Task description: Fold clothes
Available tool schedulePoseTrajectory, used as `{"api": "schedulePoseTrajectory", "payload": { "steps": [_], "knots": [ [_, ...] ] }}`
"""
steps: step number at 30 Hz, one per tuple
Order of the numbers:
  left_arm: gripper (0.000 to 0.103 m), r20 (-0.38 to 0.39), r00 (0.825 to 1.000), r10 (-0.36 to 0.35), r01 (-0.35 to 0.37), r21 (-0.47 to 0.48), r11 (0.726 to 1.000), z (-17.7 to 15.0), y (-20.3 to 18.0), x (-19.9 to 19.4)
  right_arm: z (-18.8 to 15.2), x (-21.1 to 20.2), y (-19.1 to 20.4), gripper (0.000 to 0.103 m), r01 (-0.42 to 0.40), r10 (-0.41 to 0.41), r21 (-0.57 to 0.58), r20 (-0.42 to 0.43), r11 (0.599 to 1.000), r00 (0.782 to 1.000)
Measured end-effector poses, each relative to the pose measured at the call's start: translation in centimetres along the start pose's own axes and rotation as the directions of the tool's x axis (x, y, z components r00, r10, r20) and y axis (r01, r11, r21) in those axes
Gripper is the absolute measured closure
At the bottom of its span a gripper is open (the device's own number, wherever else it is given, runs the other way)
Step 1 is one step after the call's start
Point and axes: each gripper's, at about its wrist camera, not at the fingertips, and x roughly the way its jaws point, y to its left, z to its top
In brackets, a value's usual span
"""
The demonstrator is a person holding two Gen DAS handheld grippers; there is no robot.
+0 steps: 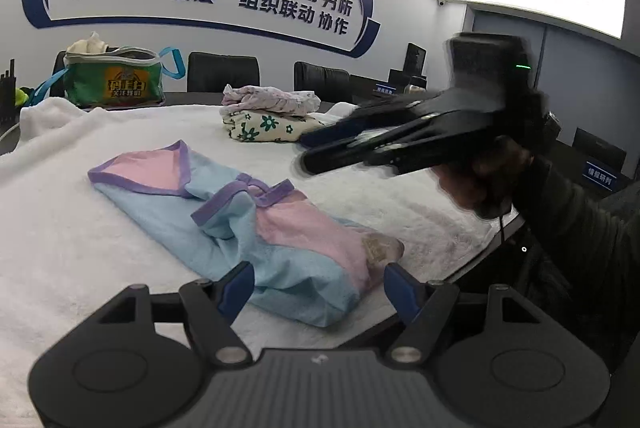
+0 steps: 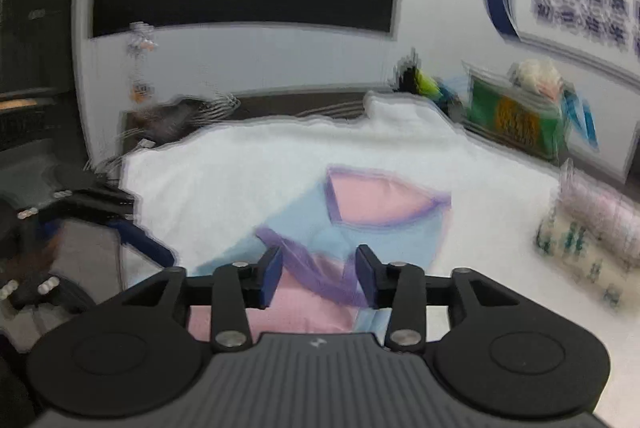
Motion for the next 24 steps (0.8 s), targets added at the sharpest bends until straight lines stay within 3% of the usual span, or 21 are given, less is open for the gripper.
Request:
{"api": "schedulePoseTrajectory", "payload": {
  "steps": [3, 7, 11, 12, 13, 16, 18, 20, 24],
  "knots": [
    [0.033, 0.003, 1.0, -0.023, 0.023, 0.014, 1.0, 0.0, 0.6, -0.1, -0.6, -2.6, 1.0, 0.032, -0.123, 0.125, -0.131, 0.011, 0.984, 0.992],
    [0.032, -0.027, 1.0, -0.015, 0.017, 0.05, 0.999, 0.5, 0.7, 0.5, -1.7, -2.3, 3.3, 0.032, -0.23, 0.219, -0.274, -0.071, 0.934, 0.973],
    [0.032, -0.051, 0.999, -0.01, 0.015, 0.098, 0.995, 0.6, 0.9, 0.8, -3.0, -0.3, 4.4, 0.034, -0.267, 0.228, -0.371, -0.146, 0.889, 0.963],
    [0.032, -0.046, 0.999, -0.009, 0.013, 0.106, 0.994, 0.6, 0.9, 0.6, -3.2, 0.4, 4.3, 0.044, -0.266, 0.22, -0.375, -0.162, 0.888, 0.962],
    [0.031, -0.033, 0.999, -0.01, 0.014, 0.124, 0.992, 0.5, 0.8, 0.5, -3.3, 1.0, 4.1, 0.065, -0.274, 0.22, -0.372, -0.181, 0.887, 0.958],
    [0.022, 0.043, 0.999, 0.005, -0.015, 0.243, 0.97, 0.6, -0.1, 0.5, -2.3, 2.1, 2.6, 0.085, -0.322, 0.268, -0.278, -0.215, 0.905, 0.939],
    [0.022, 0.09, 0.995, 0.031, -0.058, 0.318, 0.946, 0.9, -0.8, 1.0, -1.2, 1.7, 1.7, 0.087, -0.307, 0.267, -0.262, -0.178, 0.915, 0.947],
    [0.022, 0.081, 0.995, 0.062, -0.086, 0.344, 0.935, 1.6, -0.9, 2.4, -0.1, 1.2, 0.7, 0.088, -0.291, 0.264, -0.246, -0.14, 0.924, 0.954],
    [0.023, 0.038, 0.994, 0.103, -0.11, 0.388, 0.915, 2.6, -0.6, 5.3, 1.5, 1.5, -0.5, 0.089, -0.313, 0.287, -0.245, -0.133, 0.918, 0.949]
  ]
}}
